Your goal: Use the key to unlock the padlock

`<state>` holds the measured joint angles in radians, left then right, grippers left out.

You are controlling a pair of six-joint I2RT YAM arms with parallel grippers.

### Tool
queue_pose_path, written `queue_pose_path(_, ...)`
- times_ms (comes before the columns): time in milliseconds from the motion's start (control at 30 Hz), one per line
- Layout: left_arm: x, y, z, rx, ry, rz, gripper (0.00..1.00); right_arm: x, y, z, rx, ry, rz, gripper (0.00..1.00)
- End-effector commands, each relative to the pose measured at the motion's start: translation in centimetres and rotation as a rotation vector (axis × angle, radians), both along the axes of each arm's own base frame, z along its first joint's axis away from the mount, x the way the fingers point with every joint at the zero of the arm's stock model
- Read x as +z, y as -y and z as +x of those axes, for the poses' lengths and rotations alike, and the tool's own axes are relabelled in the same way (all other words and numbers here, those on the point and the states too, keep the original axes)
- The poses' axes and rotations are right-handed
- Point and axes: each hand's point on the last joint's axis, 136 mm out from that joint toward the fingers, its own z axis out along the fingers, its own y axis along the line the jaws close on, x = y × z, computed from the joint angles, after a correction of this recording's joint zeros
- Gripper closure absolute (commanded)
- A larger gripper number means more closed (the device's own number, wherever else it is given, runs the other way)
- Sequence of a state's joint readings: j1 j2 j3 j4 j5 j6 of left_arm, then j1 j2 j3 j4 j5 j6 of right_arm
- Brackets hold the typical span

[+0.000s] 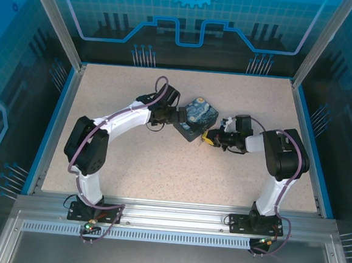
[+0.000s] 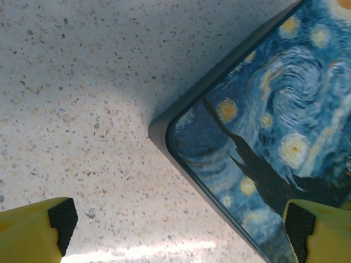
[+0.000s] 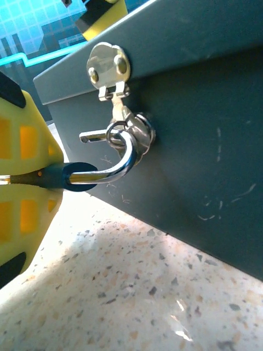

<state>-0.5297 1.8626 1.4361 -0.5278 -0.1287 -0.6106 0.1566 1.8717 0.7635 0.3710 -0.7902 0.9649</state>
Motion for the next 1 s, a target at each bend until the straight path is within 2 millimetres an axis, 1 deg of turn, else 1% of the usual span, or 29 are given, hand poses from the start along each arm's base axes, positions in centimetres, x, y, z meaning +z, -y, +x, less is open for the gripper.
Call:
queue_pose_path(0, -1.4, -0.9, 0.0, -0.013, -0.015, 0.128, 0.01, 0.1, 0.1, -0.1, -0.006, -0.006, 0.020, 1.00)
queue_pose_path(133, -1.6, -0.6, 0.3, -0.037, 0.001, 0.201, 0.01, 0.2, 0.0, 0.2, -0.019, -0.008, 0.029, 1.00)
queue_pose_path(267, -2.5, -0.4, 0.2, -0.051, -0.014, 0.220, 0.01, 0.2, 0.0, 0.4, -0.025, -0.006, 0.032, 1.00)
queue_pose_path(500, -3.4, -0.4, -0.1, -0.071, -0.024, 0.270, 0.01, 0.2, 0.1, 0.9, -0.051, -0.019, 0.037, 1.00)
queue_pose_path(833, -4.3, -0.6, -0.6, -0.080, -0.035, 0.312, 0.01, -0.7, 1.3, 1.2, -0.169, -0.093, 0.012, 1.00)
queue_pose_path(967, -4.4, -0.6, -0.6, -0.078, -0.039, 0.308, 0.01, -0.5, 1.5, 1.5, -0.203, -0.099, 0.027, 1.00)
